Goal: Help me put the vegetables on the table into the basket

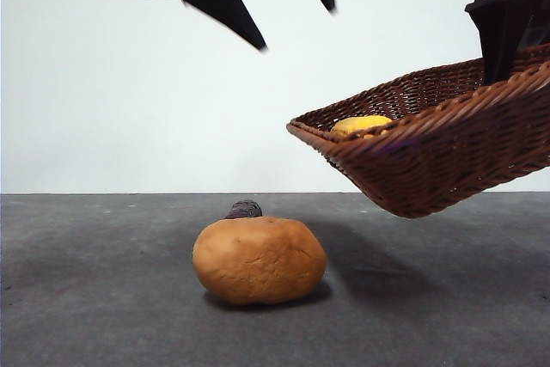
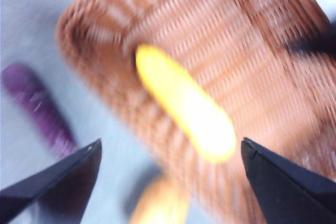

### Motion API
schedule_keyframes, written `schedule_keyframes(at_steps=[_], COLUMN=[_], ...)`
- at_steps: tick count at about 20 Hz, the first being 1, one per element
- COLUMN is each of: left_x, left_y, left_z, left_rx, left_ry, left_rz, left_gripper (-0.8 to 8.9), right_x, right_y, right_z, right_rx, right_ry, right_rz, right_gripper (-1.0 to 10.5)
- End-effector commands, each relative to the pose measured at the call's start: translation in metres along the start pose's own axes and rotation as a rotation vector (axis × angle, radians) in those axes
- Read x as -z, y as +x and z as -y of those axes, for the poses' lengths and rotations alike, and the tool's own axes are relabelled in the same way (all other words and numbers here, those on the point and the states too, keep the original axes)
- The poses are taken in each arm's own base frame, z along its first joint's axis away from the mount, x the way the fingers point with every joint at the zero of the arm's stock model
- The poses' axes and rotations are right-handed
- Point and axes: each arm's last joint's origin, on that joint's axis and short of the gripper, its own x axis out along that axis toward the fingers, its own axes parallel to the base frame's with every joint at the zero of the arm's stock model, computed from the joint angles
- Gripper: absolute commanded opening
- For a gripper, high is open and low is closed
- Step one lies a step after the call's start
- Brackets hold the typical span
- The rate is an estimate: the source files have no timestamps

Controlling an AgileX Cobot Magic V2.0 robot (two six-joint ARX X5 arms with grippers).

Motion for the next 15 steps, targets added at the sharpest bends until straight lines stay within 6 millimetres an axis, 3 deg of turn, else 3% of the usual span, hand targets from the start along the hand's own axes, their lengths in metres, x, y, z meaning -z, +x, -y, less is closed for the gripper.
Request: schedule_keyframes(at_steps=[1, 5, 10, 15], left_x=[0.009, 0.025, 0.034, 0.052], left_y=[-0.018, -0.025, -0.019, 0.005], left_z=[0.004, 0.01, 0.024, 0.025], left_rx=[0.001, 0.005, 0.033, 0.063], left_ry=[0.123, 0.164, 0.302, 0.435], left_rz=[-0.031, -0.157, -0.223, -0.326], left_gripper=[4.4, 4.4, 4.4, 4.47], right_x=[-0.001, -0.003, -0.002, 0.002], right_y=[0.001, -0.001, -0.008, -0.014], right_z=[-0.001, 0.013, 0.048, 0.072], right_rx=[-0.011, 0.009, 0.035, 0.05], right_ry=[-0.003, 0.035, 0.099, 0.152], right_rz=[0.012, 0.033, 0.028, 0.025], right_gripper=[-0.2, -0.2, -0.2, -0.2])
